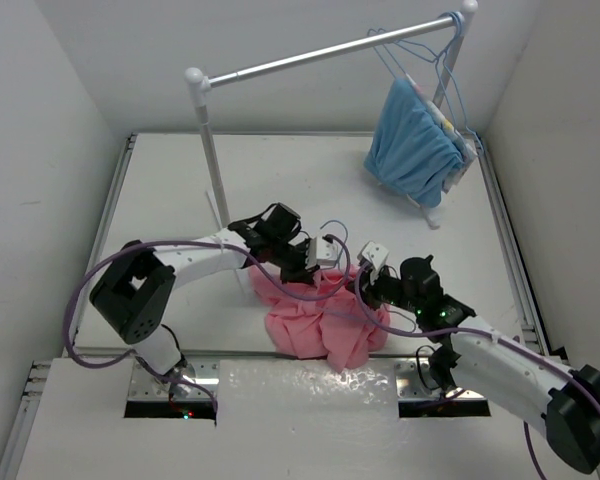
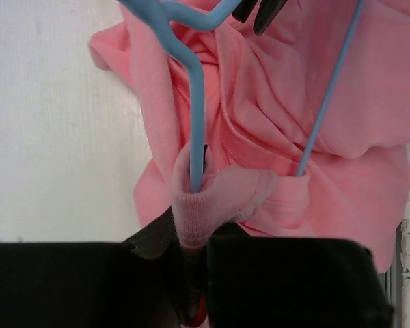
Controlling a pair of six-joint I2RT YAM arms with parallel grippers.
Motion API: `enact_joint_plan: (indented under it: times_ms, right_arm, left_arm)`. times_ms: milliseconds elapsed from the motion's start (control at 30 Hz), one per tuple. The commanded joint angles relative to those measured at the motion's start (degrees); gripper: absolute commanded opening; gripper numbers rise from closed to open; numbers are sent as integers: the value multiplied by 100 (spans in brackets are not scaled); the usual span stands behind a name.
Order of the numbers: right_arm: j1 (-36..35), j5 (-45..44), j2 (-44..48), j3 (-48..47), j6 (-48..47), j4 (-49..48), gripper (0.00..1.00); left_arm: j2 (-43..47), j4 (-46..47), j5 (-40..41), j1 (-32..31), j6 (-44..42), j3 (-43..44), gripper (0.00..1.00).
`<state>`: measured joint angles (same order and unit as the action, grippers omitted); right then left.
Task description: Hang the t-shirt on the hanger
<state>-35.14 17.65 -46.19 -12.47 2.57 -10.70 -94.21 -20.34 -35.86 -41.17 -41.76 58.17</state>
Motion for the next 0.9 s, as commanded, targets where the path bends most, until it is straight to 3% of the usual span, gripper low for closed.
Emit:
enact_joint_plan:
  times_ms: [0, 133, 200, 233, 267, 400, 533, 733, 800, 867]
  right_arm:
    - [-73, -480, 207, -317, -221, -108, 0]
    - [-81, -938, 199, -562, -450, -161, 1]
    - [-72, -1236, -47, -704, -476, -161, 22]
    - [-72, -1368, -152, -887, -503, -134, 38]
    - [-72, -1526, -284, -993, -529, -99, 64]
    - [-72, -2527, -785, -1635, -301, 384, 82]
    - [-73, -3433, -383, -1759, 768, 429, 89]
    - [-90, -3575, 671, -1478, 1605, 147, 93]
    - [-90, -3541, 812, -1487, 1780, 226, 90]
    - [-116, -3130, 805, -1329, 2246, 78, 78]
  left_arm:
    - [658, 320, 560, 30, 475, 125, 0]
    - [1124, 477, 1141, 39, 668, -34, 0]
    - [1361, 557, 1536, 39, 852, -43, 0]
    - [1423, 601, 1712, 39, 914, -8, 0]
    - [1493, 619, 2105, 39, 993, 36, 0]
    - [1564, 899, 3066, 30, 1205, -34, 0]
    - [1503, 1049, 3515, 30, 1521, -148, 0]
    - [1222, 979, 3901, 30, 1873, 27, 0]
    - [1186, 979, 3989, 30, 1952, 71, 0]
    - [1160, 979, 3964, 30, 1978, 89, 0]
